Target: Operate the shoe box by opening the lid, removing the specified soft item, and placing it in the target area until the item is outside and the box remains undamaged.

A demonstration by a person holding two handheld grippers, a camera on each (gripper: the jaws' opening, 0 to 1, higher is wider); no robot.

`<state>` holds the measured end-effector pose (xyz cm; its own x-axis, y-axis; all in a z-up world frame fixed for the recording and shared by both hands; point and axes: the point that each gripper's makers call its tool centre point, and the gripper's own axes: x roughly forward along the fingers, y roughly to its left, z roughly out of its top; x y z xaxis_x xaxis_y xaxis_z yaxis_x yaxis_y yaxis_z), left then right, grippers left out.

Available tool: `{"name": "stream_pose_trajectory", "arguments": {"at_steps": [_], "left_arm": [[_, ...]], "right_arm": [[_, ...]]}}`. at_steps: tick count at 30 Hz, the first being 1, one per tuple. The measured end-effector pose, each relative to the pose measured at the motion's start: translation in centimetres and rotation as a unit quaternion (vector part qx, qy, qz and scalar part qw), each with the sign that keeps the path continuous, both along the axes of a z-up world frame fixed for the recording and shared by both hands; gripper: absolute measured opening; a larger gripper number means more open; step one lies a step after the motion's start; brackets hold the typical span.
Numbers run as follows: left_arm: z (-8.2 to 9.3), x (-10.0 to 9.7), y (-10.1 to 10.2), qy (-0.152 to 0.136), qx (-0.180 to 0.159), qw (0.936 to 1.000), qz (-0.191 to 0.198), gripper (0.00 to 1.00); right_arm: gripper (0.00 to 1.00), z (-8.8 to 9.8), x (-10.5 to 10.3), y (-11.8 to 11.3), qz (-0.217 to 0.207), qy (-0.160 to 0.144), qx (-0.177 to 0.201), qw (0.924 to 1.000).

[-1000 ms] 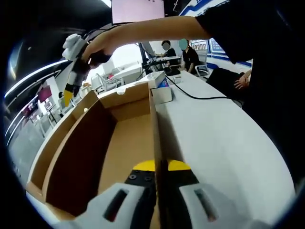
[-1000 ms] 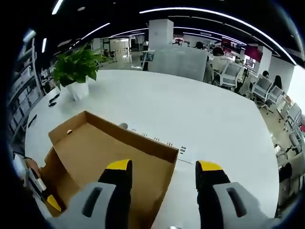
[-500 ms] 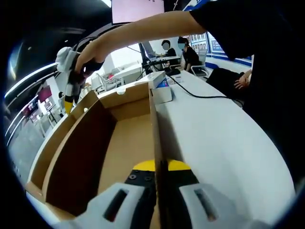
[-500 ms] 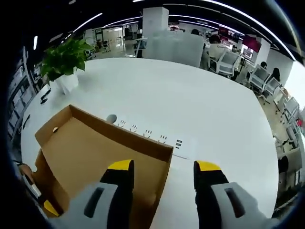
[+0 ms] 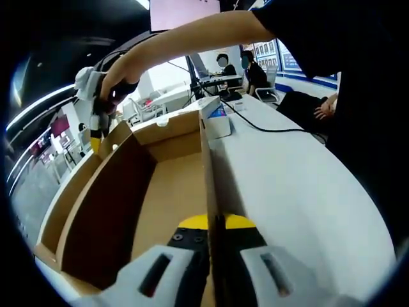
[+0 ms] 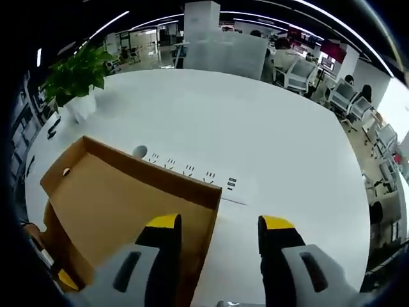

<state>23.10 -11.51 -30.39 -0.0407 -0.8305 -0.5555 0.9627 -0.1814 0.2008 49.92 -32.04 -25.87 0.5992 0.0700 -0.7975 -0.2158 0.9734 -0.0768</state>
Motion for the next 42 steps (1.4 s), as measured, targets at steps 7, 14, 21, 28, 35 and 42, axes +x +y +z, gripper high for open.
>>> {"name": "stream_pose_trajectory", "arguments": {"at_steps": [7,14,21,28,35,42], "left_arm": [[0.0,0.0,0.0,-0.001,0.0,1.0,0.0,0.03],[0.0,0.1,-0.1,0.0,0.0,1.0,-0.001,0.03],[0.0,0.1,-0.1,-0.001,-0.001,1.0,-0.001,0.04],[0.0,0.1,-0.1,0.0,-0.001,1.0,-0.001,0.04],[0.0,0.5,-0.2,-0.001,-0.002,1.0,-0.001,0.04],[0.0,0.4,-0.2,-0.002,-0.001,1.0,-0.002,0.04]], "right_arm": [[0.42,-0.9,0.2,-0.1,0.001,0.01,-0.011,0.9999],[0.26,-1.1,0.6,-0.3,0.002,0.011,-0.02,0.9997],[0.19,-1.4,0.5,0.2,0.009,0.019,-0.02,0.9996],[0.12,-1.8,0.5,0.1,0.018,0.025,-0.035,0.9989],[0.05,-2.2,0.6,0.5,0.023,0.033,-0.036,0.9985],[0.05,-1.5,0.1,0.6,0.019,0.027,-0.034,0.9989]]}}
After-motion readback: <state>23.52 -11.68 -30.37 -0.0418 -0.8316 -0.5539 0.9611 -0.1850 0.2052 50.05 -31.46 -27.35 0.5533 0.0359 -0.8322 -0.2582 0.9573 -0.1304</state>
